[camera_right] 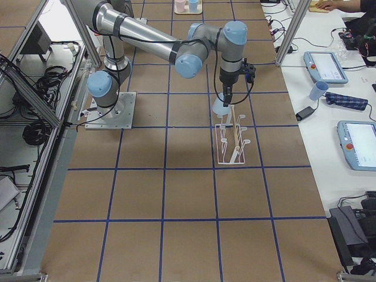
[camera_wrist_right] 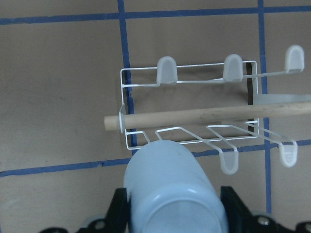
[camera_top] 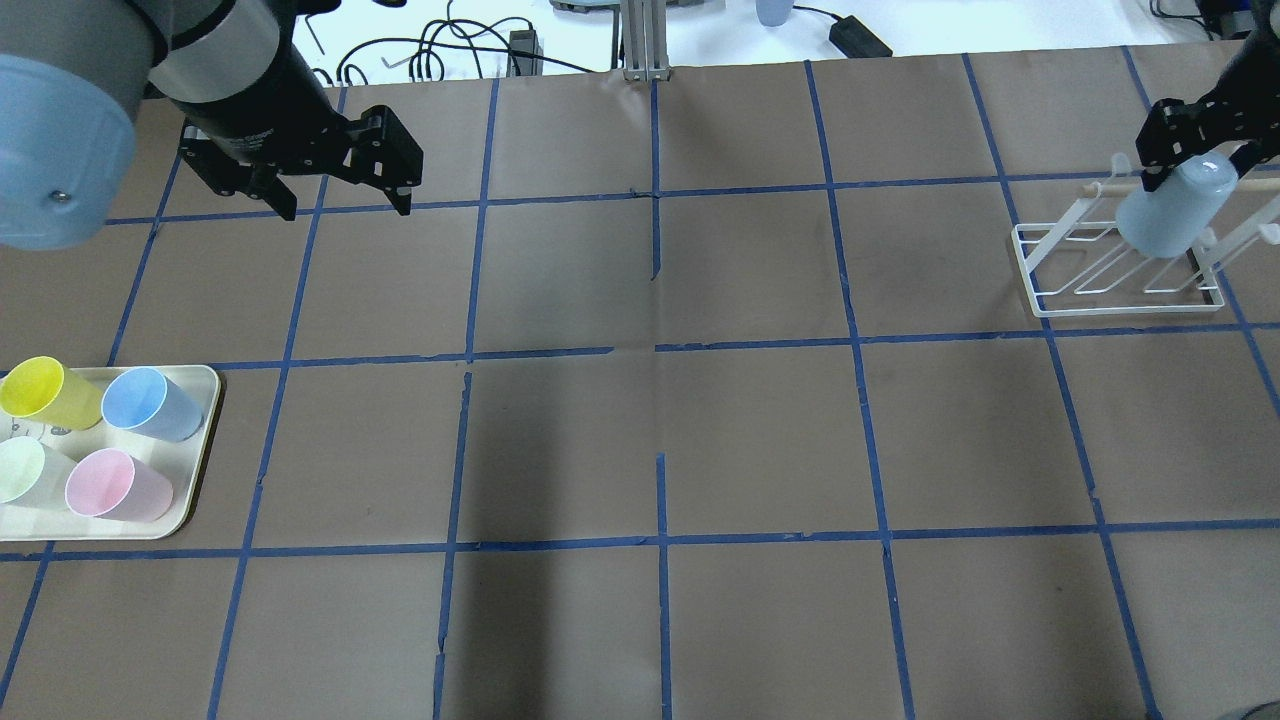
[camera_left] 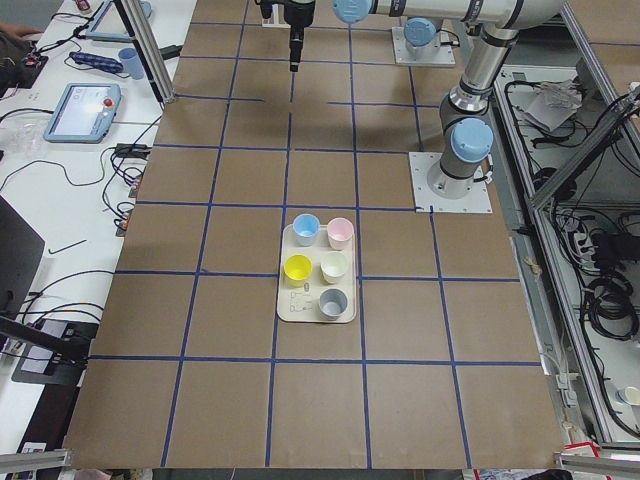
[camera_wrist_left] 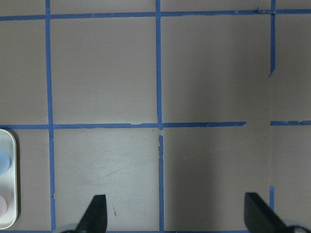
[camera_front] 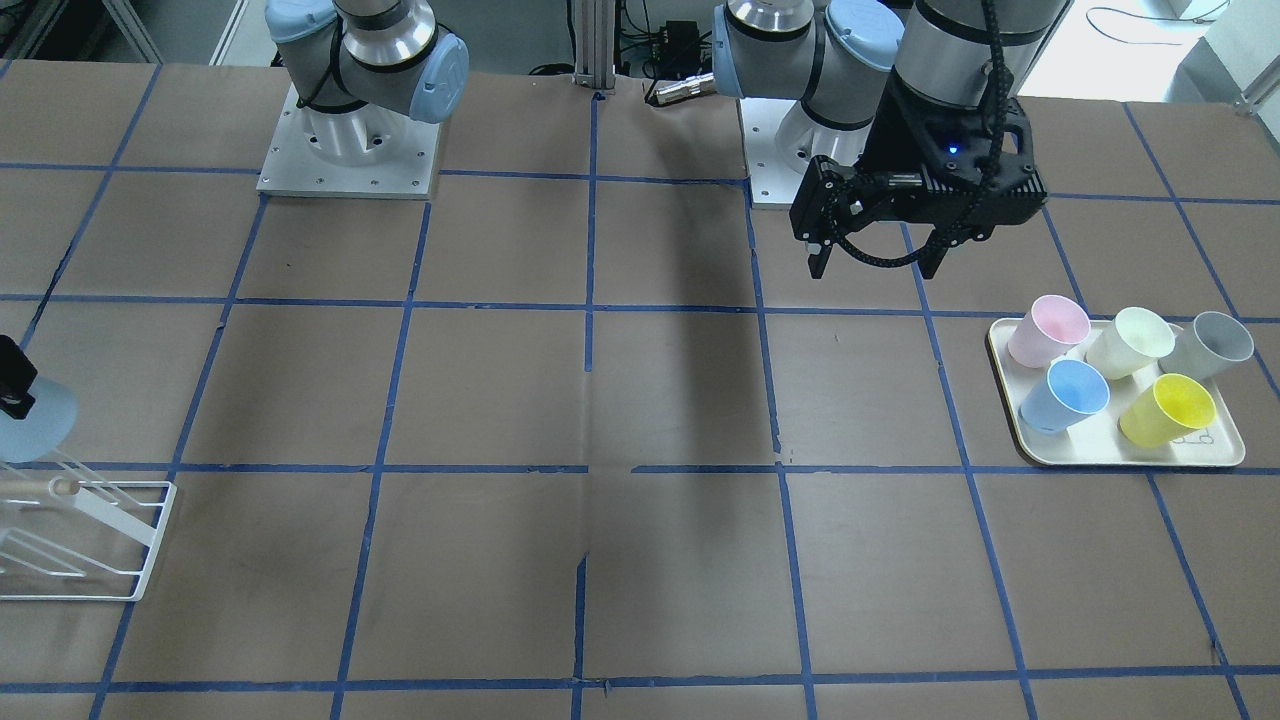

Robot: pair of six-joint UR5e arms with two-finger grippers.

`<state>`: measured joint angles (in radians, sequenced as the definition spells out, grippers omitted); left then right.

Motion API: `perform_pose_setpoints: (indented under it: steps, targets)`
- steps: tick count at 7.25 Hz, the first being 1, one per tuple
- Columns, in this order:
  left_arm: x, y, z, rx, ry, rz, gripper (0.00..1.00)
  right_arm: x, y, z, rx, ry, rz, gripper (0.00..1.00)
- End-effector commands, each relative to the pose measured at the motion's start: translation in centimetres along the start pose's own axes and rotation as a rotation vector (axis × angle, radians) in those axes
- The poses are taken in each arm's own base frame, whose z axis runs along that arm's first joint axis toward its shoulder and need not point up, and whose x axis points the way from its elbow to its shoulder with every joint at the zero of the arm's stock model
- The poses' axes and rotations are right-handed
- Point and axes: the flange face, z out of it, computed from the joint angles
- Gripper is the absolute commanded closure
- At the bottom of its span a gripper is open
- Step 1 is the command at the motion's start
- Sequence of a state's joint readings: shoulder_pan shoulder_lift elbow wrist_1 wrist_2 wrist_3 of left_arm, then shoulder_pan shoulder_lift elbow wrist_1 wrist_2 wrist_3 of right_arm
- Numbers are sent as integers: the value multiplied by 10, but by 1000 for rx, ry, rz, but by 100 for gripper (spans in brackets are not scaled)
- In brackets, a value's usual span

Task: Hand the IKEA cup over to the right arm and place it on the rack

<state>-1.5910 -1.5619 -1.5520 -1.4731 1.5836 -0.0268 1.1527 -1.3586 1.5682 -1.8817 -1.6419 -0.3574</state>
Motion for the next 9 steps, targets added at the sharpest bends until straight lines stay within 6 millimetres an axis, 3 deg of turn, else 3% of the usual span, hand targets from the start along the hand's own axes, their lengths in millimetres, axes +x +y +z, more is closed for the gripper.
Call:
perform_pose_setpoints:
  steps: [1,3,6,7,8,9]
  targets:
    - [-8,5,-9,11,10,60,0,1,-1,23,-18,-5,-4,100]
    - [-31,3,-9,-22,64,25,0,4,-4,35,-32,-12,-2,100]
    - [-36,3,-17,-95,48,35,0,5,-11,56,-47,-16,-3,94]
    - [-37,-2,-16,-102,21,37,0,6,-14,61,-40,-12,-5,82]
    - [-36,-1,-15,-100,21,41,0,7,-16,64,-40,-14,-16,47]
    - [-32,0,-15,-97,21,48,0,6,-16,62,-37,-16,-16,4]
